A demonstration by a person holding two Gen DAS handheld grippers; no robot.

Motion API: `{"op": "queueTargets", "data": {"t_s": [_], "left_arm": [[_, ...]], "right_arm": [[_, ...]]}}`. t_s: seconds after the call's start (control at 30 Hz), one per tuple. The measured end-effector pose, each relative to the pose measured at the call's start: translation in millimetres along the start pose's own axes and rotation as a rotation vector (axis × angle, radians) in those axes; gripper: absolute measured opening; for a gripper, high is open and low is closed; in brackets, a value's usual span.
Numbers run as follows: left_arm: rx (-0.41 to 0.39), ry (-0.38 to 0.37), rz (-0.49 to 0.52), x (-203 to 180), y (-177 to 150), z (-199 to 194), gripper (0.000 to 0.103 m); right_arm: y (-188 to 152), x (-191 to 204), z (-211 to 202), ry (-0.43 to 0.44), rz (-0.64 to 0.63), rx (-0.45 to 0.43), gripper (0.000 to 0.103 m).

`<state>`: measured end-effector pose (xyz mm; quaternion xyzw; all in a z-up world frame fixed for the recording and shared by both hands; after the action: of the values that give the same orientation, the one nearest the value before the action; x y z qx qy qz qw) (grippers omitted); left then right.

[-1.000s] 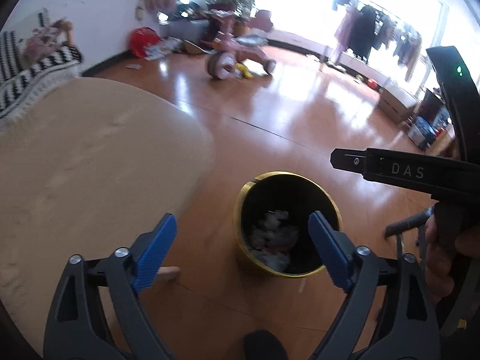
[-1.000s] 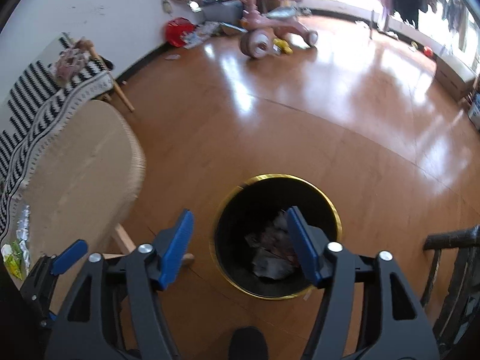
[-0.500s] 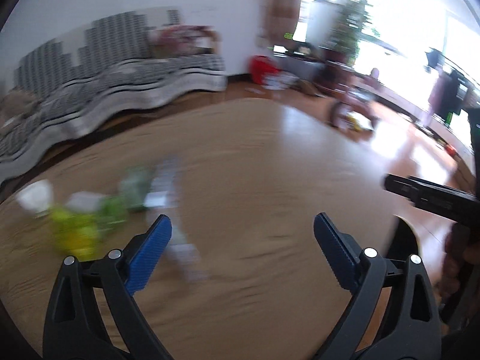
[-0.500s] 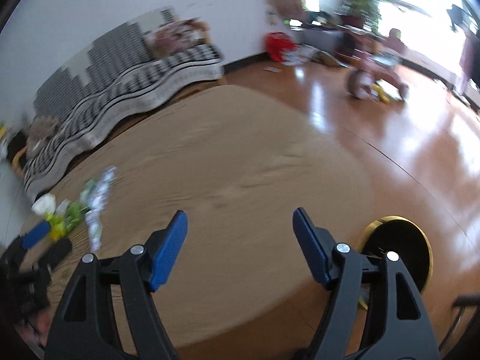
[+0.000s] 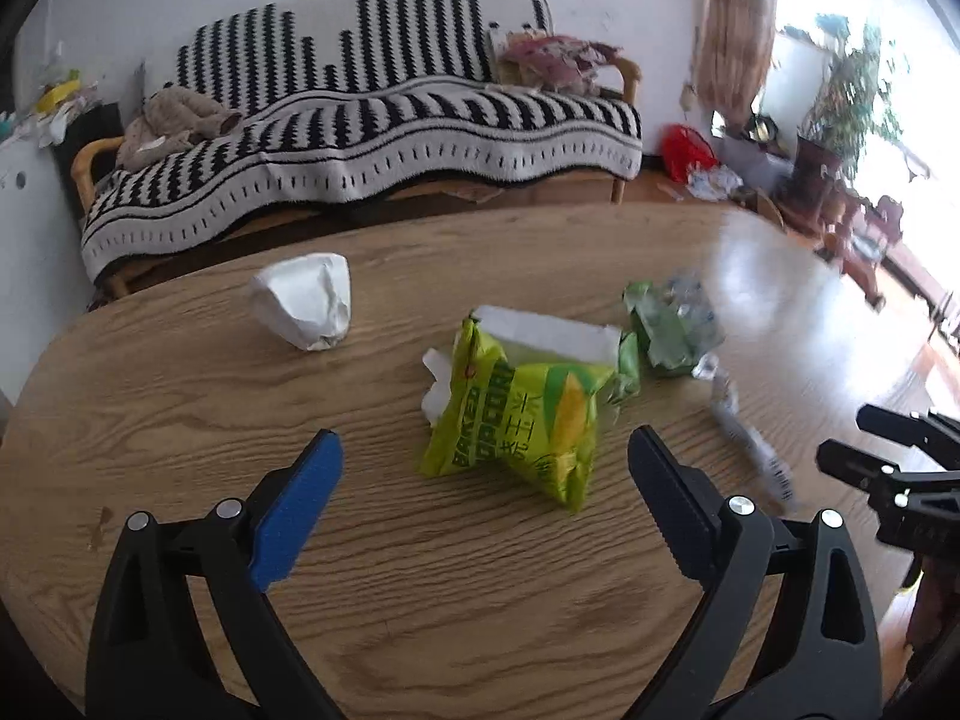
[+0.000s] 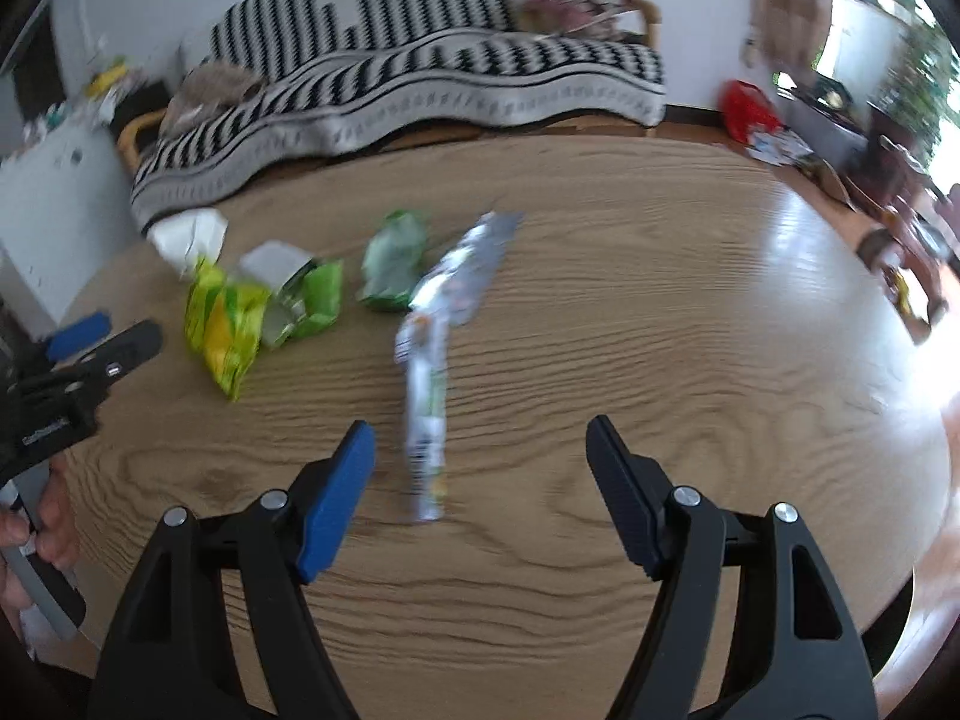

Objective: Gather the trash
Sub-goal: 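Grasp the green popcorn bag with the left tool while the right tool grasps a white wrapper strip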

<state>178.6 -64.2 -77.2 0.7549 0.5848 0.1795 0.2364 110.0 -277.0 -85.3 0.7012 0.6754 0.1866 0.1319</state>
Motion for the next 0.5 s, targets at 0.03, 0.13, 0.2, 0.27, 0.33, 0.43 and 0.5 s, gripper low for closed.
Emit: {"op": "queueTargets", "data": {"t_s": [0.03,0.13,0.2,0.27,0.33,0.43,0.5], "left_arm": [[0.004,0.009,0.012,0,1,6,0.093],[0.017,0.012,0.022,-1,4,22,0.093],[0.025,0.0,0.018,-6,7,31,0.093],[0.036,0.002,0.013,-7,8,39,0.093],[0.064,0.012,-0.002,-5,8,51,0.093],[0.085,0.013,-0.014,-4,6,64,0.093],[0.086,0.015,-0.011,-7,6,66,0.09]], "right_arm": [[1,7,7,-0.001,-0.015,0.013,0.071],[2,21,27,-0.002,-0.04,0.046,0.071],[1,24,36,-0.01,-0.047,0.064,0.071],[2,27,45,-0.023,-0.051,0.075,0.071],[2,30,54,-0.035,-0.059,0.089,0.071],[3,32,57,-0.05,-0.082,0.076,0.068],[3,31,55,-0.041,-0.079,0.073,0.049]]}}
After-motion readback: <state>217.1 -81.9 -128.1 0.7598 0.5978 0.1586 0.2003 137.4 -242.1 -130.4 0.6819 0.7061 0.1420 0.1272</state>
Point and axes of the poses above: each gripper's, at about its wrist camera, not at the fingertips, and z roughly the way its jaws point, x to its left, y to its top, the point moved 9 cm from there along z, roughly the way its jaws point, and after that the axes turned 11 degrees about x, right-handed, at the moved point
